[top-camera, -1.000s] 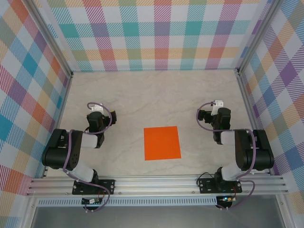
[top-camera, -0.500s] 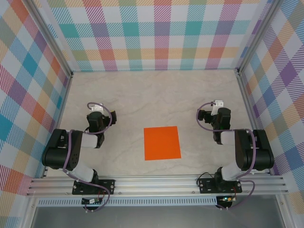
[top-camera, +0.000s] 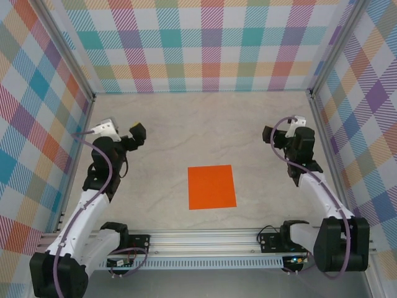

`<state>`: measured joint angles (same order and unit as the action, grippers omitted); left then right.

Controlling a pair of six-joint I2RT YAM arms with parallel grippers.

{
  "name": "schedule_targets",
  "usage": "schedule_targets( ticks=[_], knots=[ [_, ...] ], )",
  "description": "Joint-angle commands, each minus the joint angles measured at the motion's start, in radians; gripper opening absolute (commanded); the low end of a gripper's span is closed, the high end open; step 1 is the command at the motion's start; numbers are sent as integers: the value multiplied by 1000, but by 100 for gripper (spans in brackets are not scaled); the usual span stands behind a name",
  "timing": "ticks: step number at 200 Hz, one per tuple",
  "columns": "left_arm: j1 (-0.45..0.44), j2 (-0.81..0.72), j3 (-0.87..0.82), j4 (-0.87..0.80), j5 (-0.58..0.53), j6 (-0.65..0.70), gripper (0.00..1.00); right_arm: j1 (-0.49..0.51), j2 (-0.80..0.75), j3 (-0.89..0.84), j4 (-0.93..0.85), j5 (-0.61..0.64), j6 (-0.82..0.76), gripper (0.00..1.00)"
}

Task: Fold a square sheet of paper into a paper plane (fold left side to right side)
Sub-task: Pick up the square sheet of paper from the bottom-center of the table.

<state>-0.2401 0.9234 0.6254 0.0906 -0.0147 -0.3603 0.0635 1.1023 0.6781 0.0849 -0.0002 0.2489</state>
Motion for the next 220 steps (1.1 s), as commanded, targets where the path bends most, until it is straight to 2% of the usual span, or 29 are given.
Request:
schedule_targets(
  ticks=[1,16,31,63,120,176,220],
  knots=[
    [-184,118,26,-217,157,-155,100,101,13,32,-313,-78,162,100],
    [-331,232,67,-258,186,-202,100,223,56,50,-368,-55,199,100],
    [-435,348,100,-261,208,-275,100,336,133,81,-407,-41,213,100],
    [-572,492,140,-225,191,-355,100,496,317,192,-518,35,226,100],
    [-586,606,89,-87,287,-459,100,563,529,319,-584,88,228,100],
    [-586,620,89,-145,233,-449,100,600,665,386,-614,86,259,100],
    [-586,667,76,-120,249,-465,100,643,724,402,-646,48,283,100]
  ],
)
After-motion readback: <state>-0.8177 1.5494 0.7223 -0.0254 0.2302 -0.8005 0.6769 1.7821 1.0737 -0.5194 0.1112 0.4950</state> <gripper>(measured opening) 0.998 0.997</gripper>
